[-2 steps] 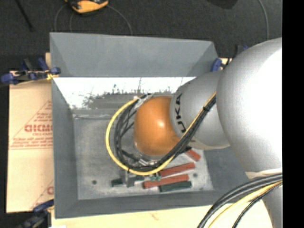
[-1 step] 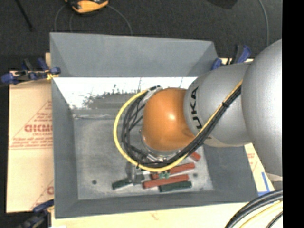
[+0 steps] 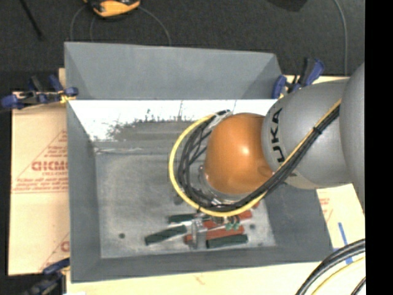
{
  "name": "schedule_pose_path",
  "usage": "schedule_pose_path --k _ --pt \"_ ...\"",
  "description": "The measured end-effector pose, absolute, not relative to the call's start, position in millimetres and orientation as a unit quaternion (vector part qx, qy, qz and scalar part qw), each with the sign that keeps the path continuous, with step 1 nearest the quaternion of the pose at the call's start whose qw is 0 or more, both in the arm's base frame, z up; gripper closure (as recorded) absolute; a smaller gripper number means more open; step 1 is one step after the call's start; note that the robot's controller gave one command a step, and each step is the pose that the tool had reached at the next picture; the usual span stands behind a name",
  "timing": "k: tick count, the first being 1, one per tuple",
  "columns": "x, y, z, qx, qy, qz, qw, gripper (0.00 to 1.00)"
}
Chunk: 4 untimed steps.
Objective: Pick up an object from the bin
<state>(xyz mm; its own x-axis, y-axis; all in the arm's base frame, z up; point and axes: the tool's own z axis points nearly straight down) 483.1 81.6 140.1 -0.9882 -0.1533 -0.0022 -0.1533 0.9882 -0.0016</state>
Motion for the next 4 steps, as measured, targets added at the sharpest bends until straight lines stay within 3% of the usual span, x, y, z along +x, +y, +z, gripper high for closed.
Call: schedule_pose_path --k 1,2,3,4 --pt "483.2 81.9 140.2 -0.076 0.997 0.000 0.001 0.00" --pt "479.9 20.1 76.0 -0.102 0.995 -0.001 0.003 1.00" --pt "480.0 20.2 76.0 -0.102 0.995 -0.001 0.003 1.00" --pt "511.6 64.6 277.9 -0.096 0.995 -0.001 0.004 1.00"
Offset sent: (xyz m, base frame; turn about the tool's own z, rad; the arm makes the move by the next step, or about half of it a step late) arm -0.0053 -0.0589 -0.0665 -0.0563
